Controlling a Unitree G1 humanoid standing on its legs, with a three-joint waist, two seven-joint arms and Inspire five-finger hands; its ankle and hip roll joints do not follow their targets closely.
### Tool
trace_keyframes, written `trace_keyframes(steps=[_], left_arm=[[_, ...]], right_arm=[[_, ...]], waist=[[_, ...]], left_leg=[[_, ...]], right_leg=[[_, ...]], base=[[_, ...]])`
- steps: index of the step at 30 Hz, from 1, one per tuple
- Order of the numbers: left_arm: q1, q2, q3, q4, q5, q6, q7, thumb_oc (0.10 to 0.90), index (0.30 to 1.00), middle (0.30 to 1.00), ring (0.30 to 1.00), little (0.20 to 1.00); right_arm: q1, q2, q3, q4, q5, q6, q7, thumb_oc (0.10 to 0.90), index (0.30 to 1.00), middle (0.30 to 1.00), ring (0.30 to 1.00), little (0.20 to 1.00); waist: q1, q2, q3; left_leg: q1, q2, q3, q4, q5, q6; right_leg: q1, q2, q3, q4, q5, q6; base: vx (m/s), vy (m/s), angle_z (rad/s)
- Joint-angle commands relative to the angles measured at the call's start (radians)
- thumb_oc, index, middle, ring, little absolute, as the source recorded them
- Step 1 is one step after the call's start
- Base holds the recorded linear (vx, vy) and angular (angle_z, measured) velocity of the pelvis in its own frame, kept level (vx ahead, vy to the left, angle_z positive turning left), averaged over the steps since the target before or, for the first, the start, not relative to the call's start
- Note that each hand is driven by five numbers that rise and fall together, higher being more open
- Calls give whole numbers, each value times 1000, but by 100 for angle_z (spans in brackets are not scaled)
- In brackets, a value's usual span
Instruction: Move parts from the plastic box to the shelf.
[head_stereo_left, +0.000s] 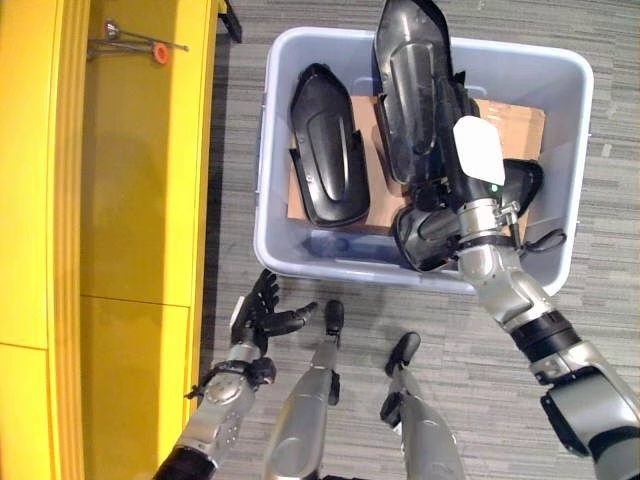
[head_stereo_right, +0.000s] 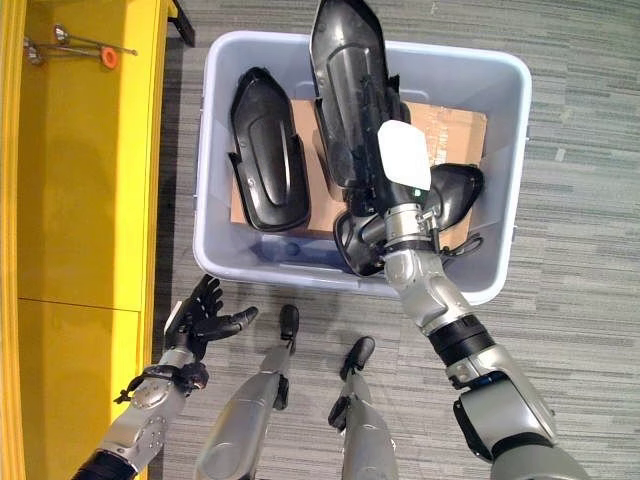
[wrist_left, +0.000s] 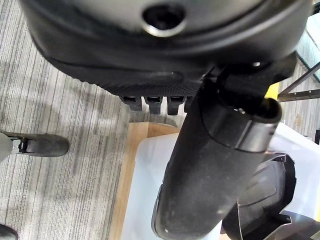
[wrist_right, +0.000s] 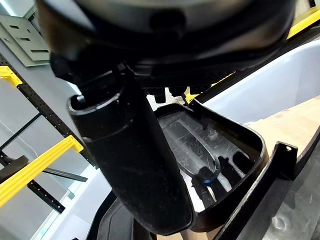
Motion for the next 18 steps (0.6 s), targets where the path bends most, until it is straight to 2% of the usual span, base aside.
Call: trace_keyframes(steps=[1, 18], left_arm=[[25, 10, 1, -104, 41, -76, 27, 900, 1000, 1000, 1000, 1000], [3, 20, -1, -125, 34, -88, 40, 900, 1000, 1000, 1000, 1000]], right_arm=[[-120, -38, 24, -41, 2, -42, -61, 900, 1000, 1000, 1000, 1000], [-211, -76, 52, 10, 4, -30, -69, 900, 1000, 1000, 1000, 1000]], waist=[[11, -9, -31], [8, 3, 27]], left_leg=[[1, 90, 7, 83, -40, -97], [-110, 85, -3, 184, -79, -87]], right_leg=[[-88, -76, 13, 62, 47, 58], [-186, -93, 23, 151, 18, 47]], base=[[-16, 3, 5], [-4, 1, 1]])
